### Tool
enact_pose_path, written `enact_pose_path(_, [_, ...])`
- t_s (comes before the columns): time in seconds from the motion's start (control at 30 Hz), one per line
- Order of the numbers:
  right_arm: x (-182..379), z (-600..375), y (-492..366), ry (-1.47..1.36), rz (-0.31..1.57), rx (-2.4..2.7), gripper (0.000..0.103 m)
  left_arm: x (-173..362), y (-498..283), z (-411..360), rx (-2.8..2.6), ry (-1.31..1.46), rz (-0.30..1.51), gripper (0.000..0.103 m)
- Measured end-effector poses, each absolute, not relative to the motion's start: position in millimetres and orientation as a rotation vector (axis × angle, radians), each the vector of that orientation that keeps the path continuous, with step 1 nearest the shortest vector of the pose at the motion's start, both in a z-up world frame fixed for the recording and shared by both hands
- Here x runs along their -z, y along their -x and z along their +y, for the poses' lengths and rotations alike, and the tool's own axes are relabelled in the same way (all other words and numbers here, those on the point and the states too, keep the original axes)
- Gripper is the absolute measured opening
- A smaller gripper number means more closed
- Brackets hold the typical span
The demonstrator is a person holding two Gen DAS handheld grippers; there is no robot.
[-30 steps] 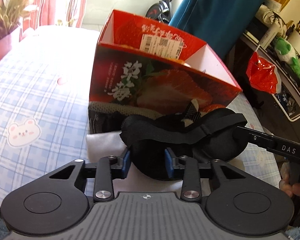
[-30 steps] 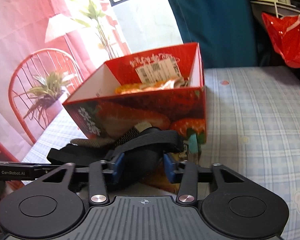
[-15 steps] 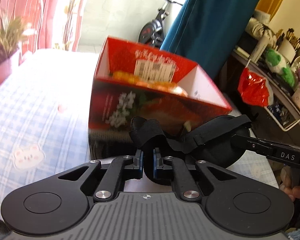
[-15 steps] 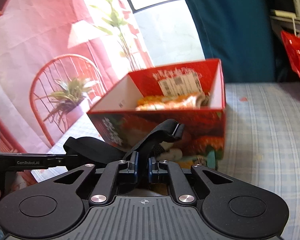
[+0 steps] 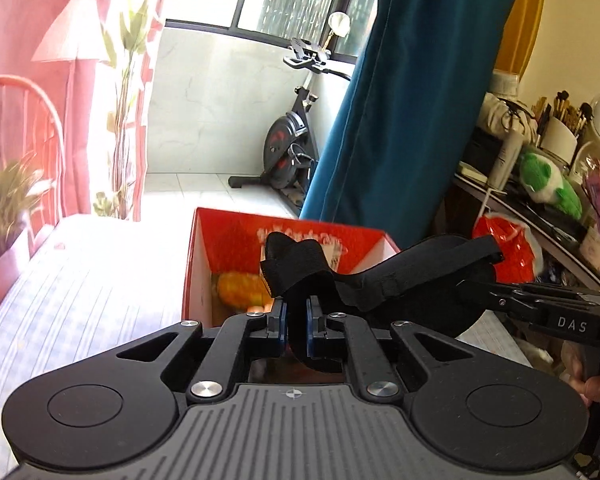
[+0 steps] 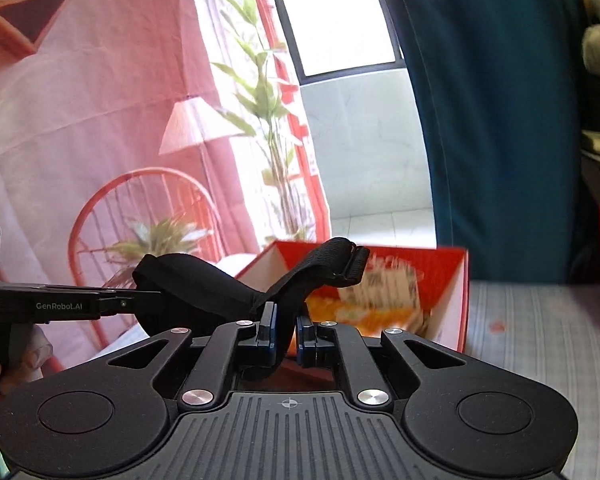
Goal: Organize soft objects
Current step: 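Grasp the black strap item with the left tool and lower it into the box, then open the left tool and withdraw it from the box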
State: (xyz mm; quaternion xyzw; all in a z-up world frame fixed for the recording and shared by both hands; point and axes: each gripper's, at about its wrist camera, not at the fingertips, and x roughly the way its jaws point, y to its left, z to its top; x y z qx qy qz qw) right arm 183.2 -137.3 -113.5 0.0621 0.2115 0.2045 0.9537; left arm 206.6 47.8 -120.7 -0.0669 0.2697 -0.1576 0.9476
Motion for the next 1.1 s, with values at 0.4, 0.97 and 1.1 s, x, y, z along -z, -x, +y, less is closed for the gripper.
enact_pose_path(0.4, [158.5, -127.7, -280.2, -0.158, 0.651, -0.348, 0.008, 155.6, -302.4, 25.7, 0.301, 0.07, 0.78, 0.01])
enact_pose_path(0.97, [203.8, -124.2, -307.5, -0.222, 0.832, -0.313, 0.007, 189.3, -325.9, 12.4, 0.291, -0.007, 0.889, 0.01])
enact_pose_path(1.1, [198.8, -128.3, -304.1, -0.227, 0.833, -0.329, 0.008, 181.2, -319.2, 17.8, 0.299, -0.015, 0.881, 0.01])
